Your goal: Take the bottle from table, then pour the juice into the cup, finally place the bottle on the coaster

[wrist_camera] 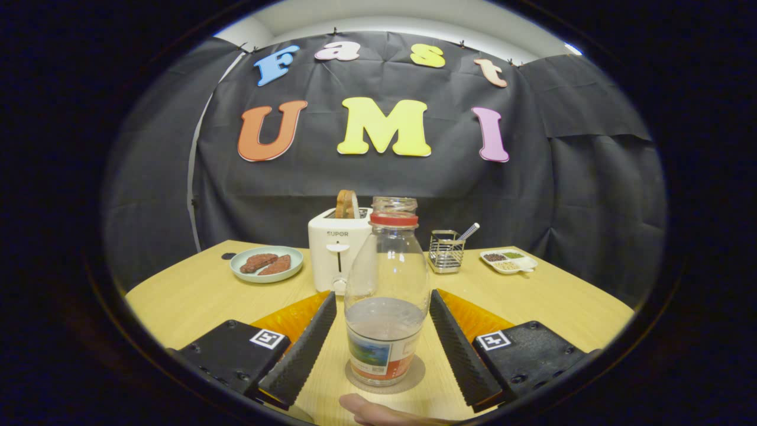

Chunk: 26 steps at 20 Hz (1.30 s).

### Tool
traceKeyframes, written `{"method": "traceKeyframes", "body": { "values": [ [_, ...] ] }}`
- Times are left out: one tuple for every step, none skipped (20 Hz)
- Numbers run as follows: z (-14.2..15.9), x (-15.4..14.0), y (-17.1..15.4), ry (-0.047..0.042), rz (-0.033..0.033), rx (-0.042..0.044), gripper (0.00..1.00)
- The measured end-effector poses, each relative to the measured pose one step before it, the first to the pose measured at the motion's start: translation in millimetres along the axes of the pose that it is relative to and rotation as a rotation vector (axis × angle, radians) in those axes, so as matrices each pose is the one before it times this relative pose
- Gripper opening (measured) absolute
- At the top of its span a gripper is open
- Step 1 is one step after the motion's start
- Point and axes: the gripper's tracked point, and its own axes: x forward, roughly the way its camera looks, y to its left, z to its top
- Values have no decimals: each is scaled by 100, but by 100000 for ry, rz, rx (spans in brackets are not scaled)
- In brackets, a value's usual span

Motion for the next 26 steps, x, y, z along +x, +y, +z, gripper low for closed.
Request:
{"method": "traceKeyframes", "body": {
  "values": [
    [54, -128, -70, 267, -531, 819, 100],
    [-2, -463, 264, 618, 979, 352, 100],
    [185, -303, 139, -66, -88, -401, 100],
    [440, -401, -132, -696, -217, -533, 100],
    [462, -337, -72, -409, -115, -198, 100],
    [461, -373, 28, -688, 98, 499, 100],
    [622, -469, 53, -306, 278, 872, 100],
    [642, -352, -53, -570, -126, 930, 100],
    [601, -514, -147, -20, -717, 42, 100],
    [643, -718, -68, -977, 229, 351, 100],
    [678, -594, -189, -248, -882, -1136, 100],
    [772, -753, -192, -1276, -447, -363, 100],
    [869, -719, -113, -841, -114, -292, 100],
    [705, -848, -78, -786, 173, 410, 100],
    [773, -840, -133, -551, 79, 145, 100],
    [960, -812, -238, -587, -669, -84, 100],
    [1019, -870, -454, -539, -1599, -1284, 100],
    [1022, -1139, -290, -1086, -653, -620, 100],
    [977, -988, -29, -703, 269, -425, 100],
    [1020, -1082, -36, -479, -16, -166, 100],
    [1045, -1125, -239, -556, 292, -169, 100],
    [1136, -1179, 152, -744, 1402, 421, 100],
    [1033, -1105, 48, -768, 331, 146, 100],
    [887, -1040, -401, -202, -553, 142, 100],
    [962, -1059, 9, -498, 278, 362, 100],
    [768, -1080, 8, 394, 480, -46, 100]
  ]
}}
